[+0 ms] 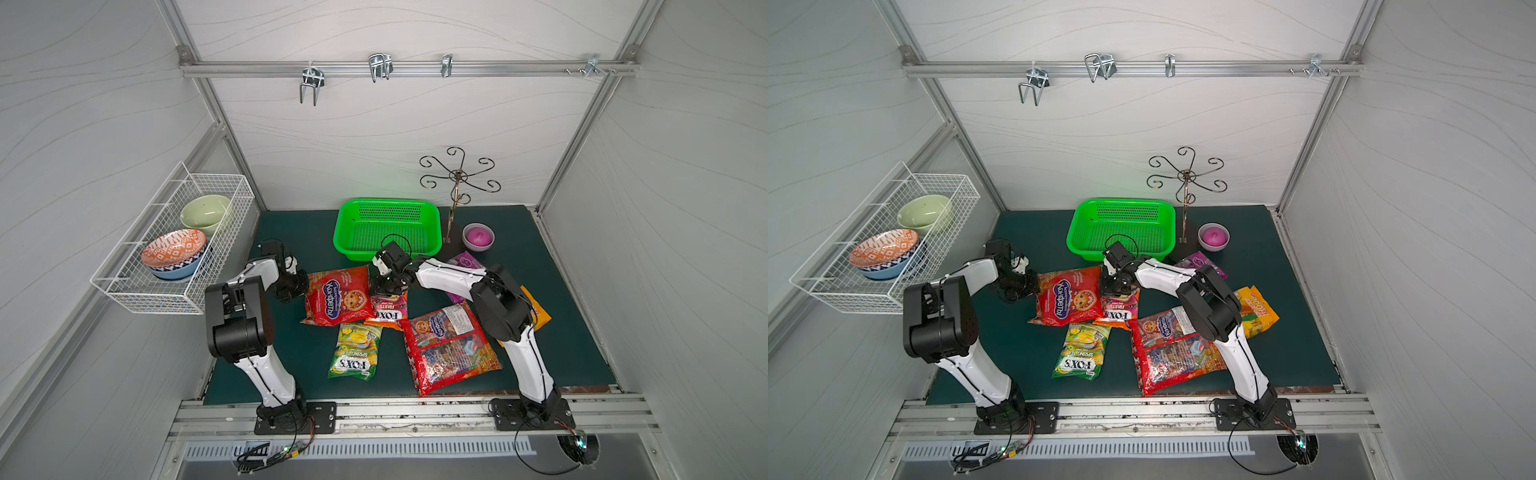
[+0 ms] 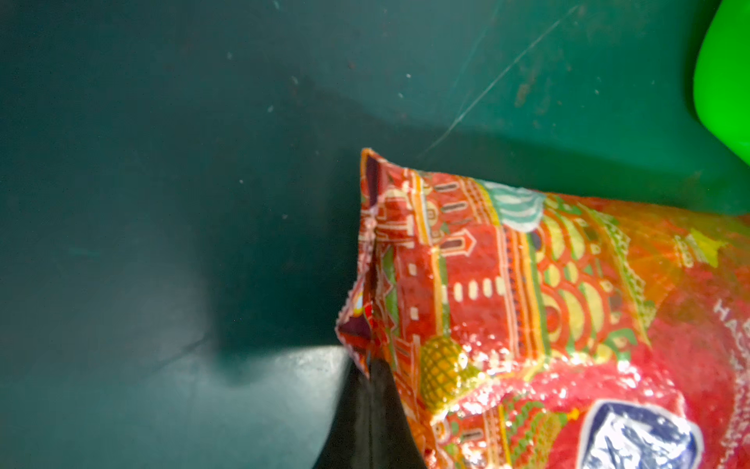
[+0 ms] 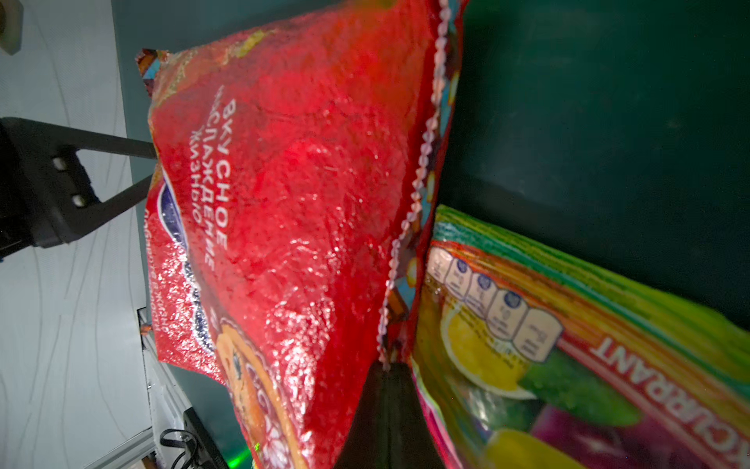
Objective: Put the candies in the basket
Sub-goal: Pick up the candy at the center of the board.
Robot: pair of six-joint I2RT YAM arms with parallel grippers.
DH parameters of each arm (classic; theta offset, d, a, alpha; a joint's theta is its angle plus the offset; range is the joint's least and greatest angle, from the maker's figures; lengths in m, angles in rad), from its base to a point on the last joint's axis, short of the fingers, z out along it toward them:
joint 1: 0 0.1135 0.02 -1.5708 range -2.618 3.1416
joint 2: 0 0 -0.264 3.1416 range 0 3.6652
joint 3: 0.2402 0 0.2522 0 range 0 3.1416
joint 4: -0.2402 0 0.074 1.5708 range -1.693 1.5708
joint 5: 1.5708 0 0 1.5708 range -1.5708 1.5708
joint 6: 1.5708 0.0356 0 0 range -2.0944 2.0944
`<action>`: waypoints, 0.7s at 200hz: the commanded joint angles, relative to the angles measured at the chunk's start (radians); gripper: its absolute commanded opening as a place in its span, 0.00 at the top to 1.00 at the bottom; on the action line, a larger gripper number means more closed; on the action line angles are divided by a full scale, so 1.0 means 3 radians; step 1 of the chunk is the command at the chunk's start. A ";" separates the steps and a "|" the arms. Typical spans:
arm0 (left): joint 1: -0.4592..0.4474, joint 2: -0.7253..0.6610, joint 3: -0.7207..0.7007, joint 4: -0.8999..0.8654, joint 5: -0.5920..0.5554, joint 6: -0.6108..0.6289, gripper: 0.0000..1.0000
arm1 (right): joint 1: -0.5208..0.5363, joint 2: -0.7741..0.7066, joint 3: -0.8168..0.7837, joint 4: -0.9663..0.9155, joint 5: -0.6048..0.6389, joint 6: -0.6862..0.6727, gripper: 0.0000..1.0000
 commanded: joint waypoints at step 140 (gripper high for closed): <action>0.0097 -0.0925 0.0120 -0.1068 0.0378 0.0457 1.00 | 0.0336 -0.1082 -0.0270 -0.0112 0.0460 -0.0185 1.00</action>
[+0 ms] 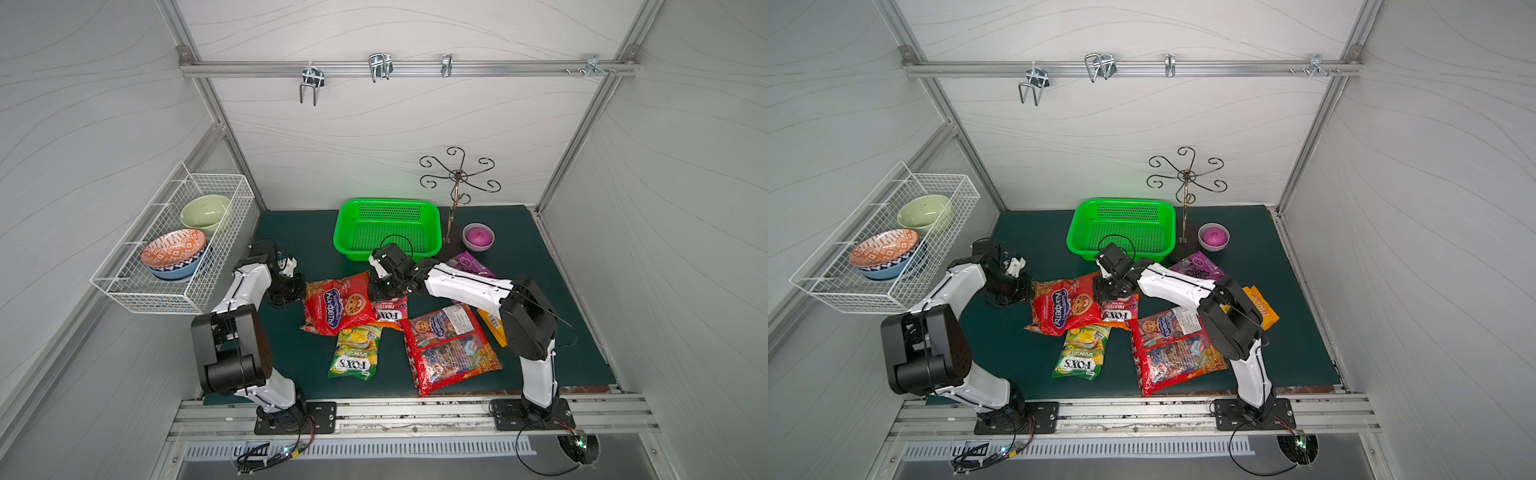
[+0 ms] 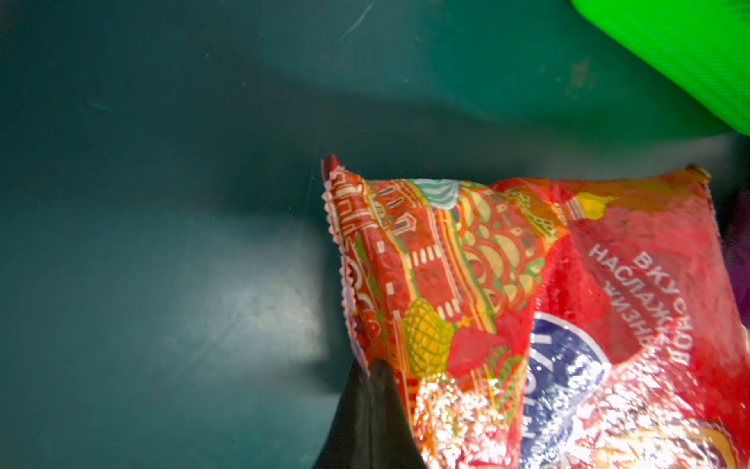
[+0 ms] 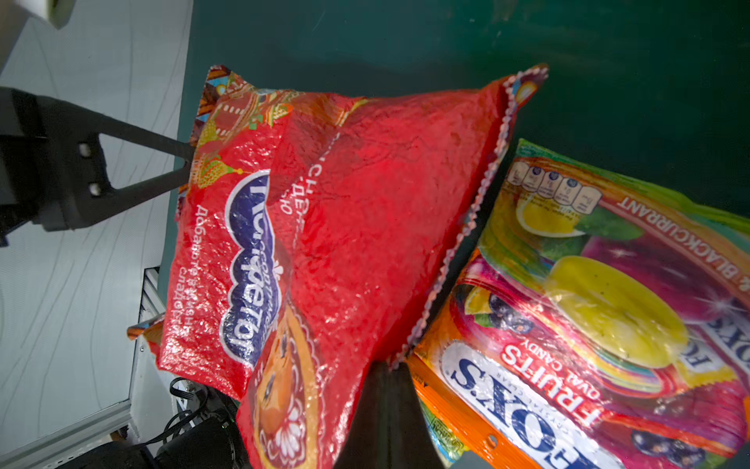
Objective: Put the candies in the basket
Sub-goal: Pick up the candy at the center of the board.
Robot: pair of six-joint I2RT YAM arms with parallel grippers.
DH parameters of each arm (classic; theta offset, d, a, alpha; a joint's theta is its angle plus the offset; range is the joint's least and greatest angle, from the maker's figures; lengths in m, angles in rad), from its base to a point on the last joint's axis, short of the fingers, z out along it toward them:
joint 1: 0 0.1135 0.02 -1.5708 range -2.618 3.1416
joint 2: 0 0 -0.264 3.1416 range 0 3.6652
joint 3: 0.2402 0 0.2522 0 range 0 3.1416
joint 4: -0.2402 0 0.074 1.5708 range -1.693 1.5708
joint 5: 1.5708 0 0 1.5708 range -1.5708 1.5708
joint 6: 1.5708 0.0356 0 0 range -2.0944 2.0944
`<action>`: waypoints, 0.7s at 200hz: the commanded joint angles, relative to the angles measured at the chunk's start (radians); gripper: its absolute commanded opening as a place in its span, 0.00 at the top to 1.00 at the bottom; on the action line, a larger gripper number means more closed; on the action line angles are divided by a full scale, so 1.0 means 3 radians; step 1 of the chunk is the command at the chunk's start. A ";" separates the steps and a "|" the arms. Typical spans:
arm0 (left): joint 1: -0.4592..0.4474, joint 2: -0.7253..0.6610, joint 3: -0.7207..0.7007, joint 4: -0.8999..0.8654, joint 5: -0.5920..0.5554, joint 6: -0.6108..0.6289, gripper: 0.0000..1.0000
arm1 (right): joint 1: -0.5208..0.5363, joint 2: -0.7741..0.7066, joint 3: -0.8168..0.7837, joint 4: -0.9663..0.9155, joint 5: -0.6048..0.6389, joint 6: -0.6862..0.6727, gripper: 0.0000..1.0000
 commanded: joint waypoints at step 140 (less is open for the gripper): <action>-0.0556 -0.0037 0.1329 -0.0488 0.0474 -0.0716 1.00 | -0.0453 -0.0748 0.0262 -0.0194 0.0289 -0.0354 1.00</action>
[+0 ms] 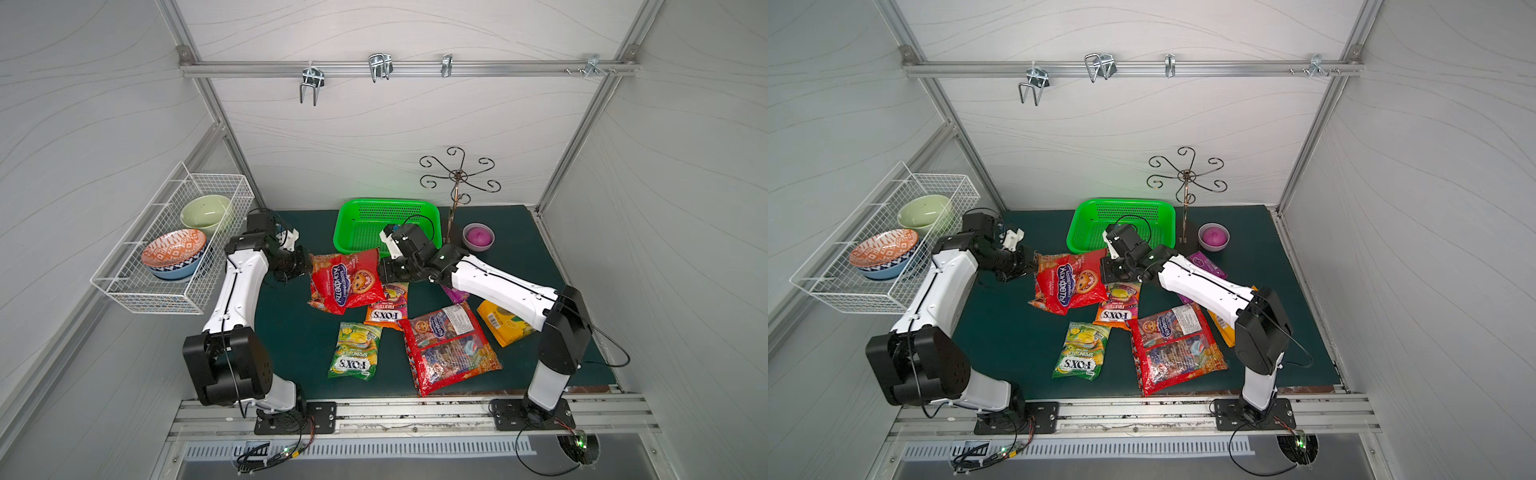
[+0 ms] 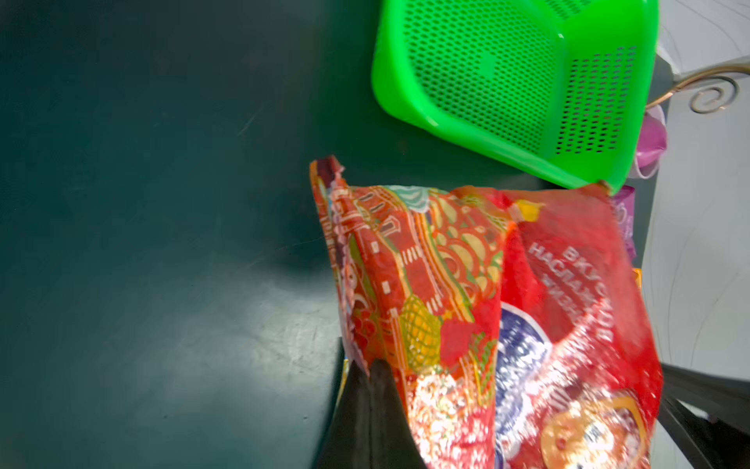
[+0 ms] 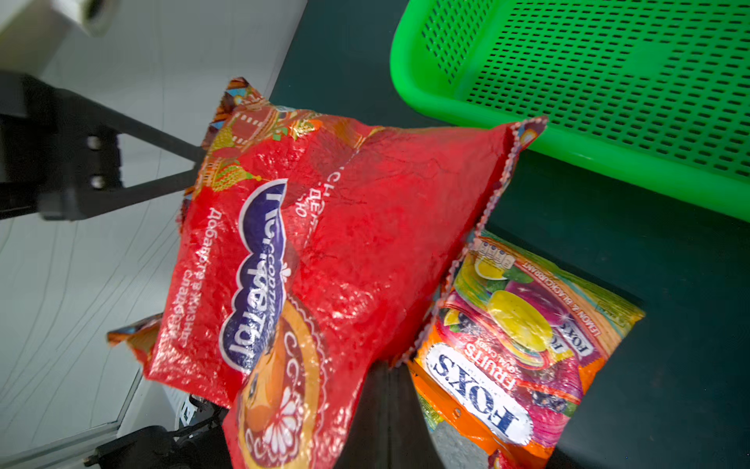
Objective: Put the candies in the basket
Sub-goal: Pick up the candy at the center of the board, then move the basket to the center of the board.
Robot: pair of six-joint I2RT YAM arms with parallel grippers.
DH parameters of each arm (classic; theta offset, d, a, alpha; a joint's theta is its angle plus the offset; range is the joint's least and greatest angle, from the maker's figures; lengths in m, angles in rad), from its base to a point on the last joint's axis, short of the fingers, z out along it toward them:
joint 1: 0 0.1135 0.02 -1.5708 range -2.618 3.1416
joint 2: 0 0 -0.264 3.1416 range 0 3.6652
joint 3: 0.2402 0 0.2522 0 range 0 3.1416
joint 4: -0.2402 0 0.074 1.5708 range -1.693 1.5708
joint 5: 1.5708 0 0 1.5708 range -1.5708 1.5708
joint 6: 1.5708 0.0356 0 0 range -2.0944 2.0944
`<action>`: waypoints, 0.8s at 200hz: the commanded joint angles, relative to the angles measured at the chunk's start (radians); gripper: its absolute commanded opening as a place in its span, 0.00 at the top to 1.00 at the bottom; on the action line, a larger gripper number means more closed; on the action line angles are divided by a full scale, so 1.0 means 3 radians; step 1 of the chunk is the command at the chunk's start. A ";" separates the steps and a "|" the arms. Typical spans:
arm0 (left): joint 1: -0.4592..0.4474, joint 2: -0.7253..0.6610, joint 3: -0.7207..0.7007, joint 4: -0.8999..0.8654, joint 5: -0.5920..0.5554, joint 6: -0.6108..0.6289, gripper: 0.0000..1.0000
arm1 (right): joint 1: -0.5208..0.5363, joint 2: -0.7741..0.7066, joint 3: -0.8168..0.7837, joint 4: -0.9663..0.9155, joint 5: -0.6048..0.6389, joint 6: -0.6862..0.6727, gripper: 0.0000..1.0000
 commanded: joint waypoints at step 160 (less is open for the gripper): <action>-0.0590 0.2379 0.2838 0.0484 -0.0340 -0.0182 1.00 | -0.0838 0.0784 0.1025 0.0064 0.0729 -0.0207 1.00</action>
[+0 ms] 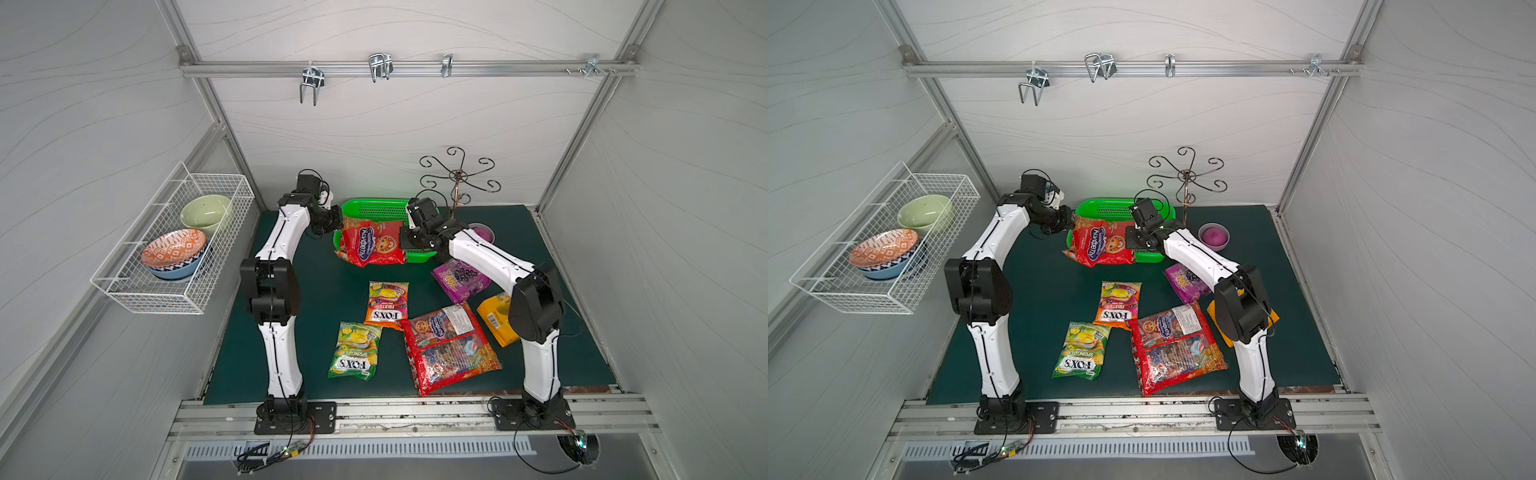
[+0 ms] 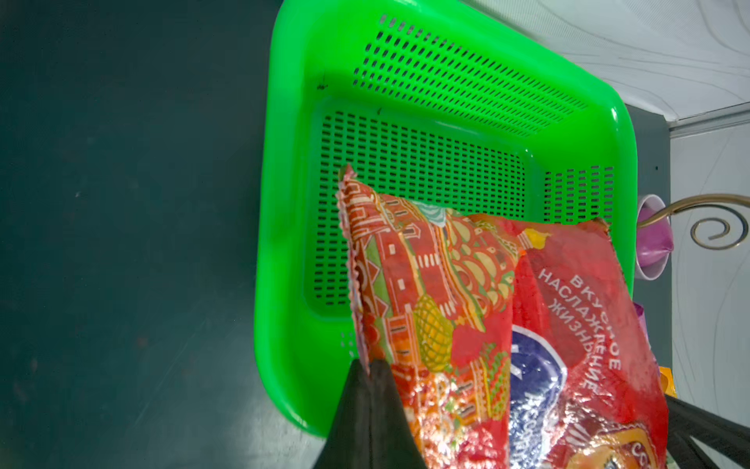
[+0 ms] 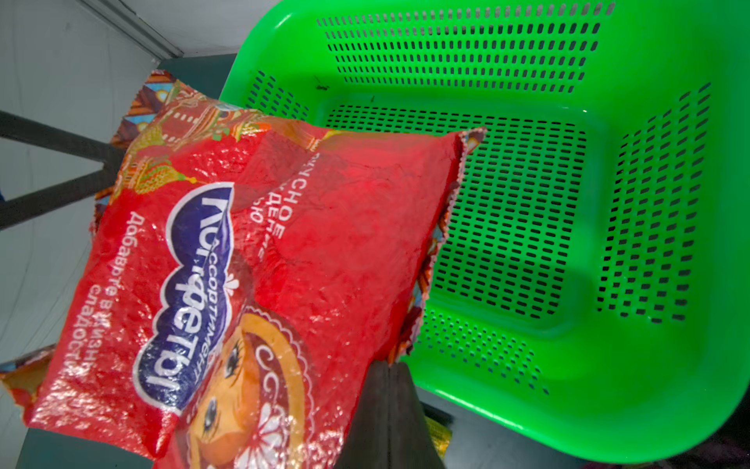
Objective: Put the candies in the basket
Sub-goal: Move the basket to the center of the board.
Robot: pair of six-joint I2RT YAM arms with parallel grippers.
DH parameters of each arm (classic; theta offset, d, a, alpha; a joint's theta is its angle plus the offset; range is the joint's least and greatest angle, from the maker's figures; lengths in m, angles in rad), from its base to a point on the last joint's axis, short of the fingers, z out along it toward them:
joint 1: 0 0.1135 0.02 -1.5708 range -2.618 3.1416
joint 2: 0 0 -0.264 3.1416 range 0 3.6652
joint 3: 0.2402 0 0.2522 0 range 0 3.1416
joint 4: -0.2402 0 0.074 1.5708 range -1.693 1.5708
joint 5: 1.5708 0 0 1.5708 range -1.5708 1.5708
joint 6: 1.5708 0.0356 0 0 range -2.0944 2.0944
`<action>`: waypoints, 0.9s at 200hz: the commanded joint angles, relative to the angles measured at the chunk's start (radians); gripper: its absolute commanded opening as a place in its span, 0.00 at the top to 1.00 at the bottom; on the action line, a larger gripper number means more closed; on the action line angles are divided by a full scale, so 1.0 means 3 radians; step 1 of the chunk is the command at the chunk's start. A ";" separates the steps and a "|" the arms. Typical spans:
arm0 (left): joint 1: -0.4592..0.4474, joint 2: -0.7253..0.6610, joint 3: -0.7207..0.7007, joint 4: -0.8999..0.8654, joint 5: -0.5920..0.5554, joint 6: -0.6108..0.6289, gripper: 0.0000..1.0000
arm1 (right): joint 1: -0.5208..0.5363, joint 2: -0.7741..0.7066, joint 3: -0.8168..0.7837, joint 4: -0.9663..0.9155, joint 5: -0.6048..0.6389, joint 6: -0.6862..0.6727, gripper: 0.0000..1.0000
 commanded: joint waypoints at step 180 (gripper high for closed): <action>0.0121 -0.0241 -0.0822 0.0218 -0.0686 0.0769 1.00 | 0.0353 0.0107 -0.0006 0.0144 0.0018 -0.0018 1.00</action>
